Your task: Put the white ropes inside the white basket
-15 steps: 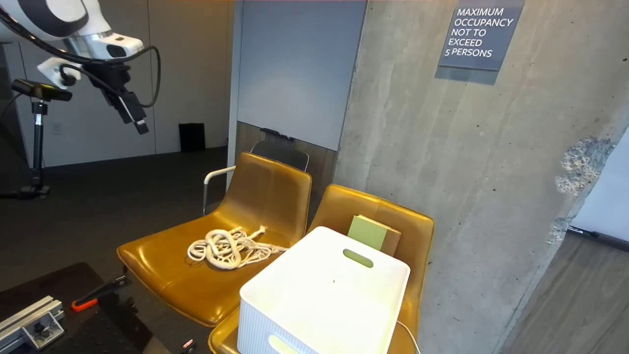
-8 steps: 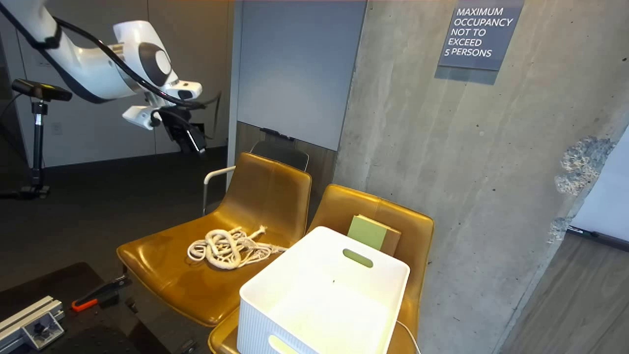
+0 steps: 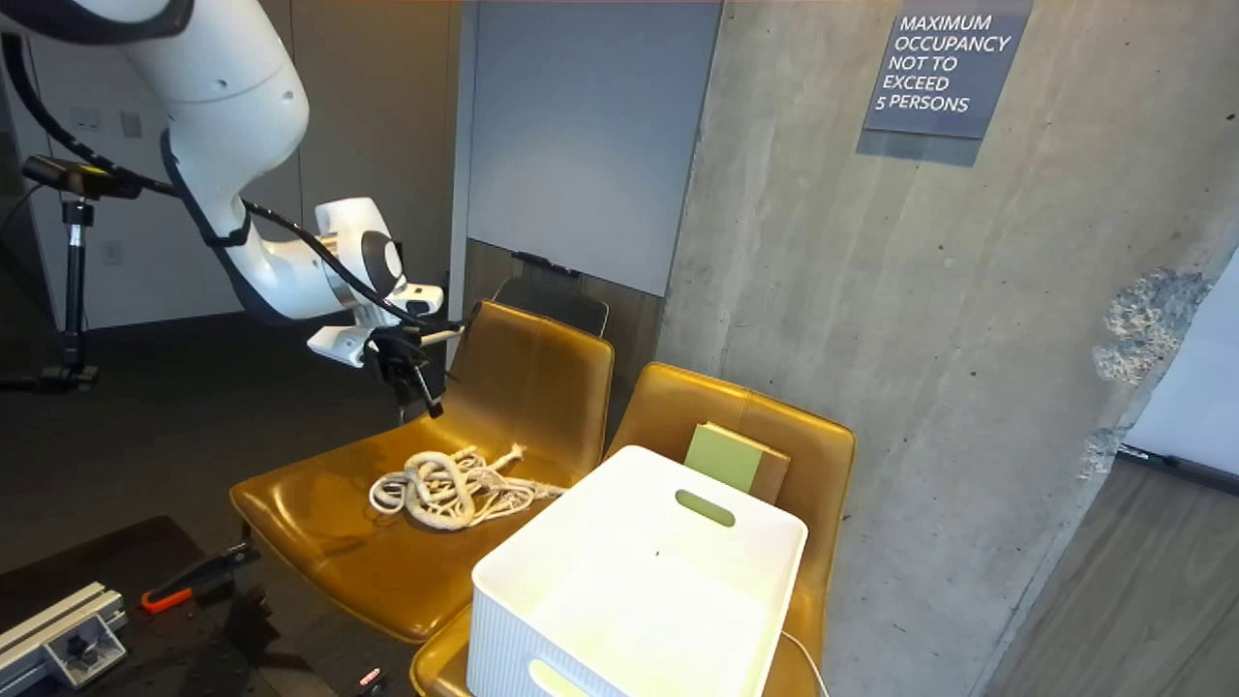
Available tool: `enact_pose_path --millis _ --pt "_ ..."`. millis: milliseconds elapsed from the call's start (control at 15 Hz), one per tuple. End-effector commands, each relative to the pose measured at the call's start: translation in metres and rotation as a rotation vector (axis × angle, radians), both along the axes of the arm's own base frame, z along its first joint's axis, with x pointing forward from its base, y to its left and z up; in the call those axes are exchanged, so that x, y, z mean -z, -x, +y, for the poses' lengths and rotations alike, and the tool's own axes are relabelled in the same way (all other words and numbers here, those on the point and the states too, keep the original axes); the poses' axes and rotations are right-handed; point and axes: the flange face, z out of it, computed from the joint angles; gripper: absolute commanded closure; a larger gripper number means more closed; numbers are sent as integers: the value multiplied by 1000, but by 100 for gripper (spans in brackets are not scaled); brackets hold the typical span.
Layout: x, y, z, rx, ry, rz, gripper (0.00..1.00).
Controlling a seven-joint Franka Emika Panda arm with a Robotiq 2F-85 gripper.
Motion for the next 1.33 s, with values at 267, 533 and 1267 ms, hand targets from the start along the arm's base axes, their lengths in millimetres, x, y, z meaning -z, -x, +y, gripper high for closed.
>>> enact_pose_path --millis 267,533,1267 --pt "112 -43 -7 102 1 67 0" --pt "154 -51 -19 183 -33 132 0" --pt "175 -55 -40 259 -16 236 51"
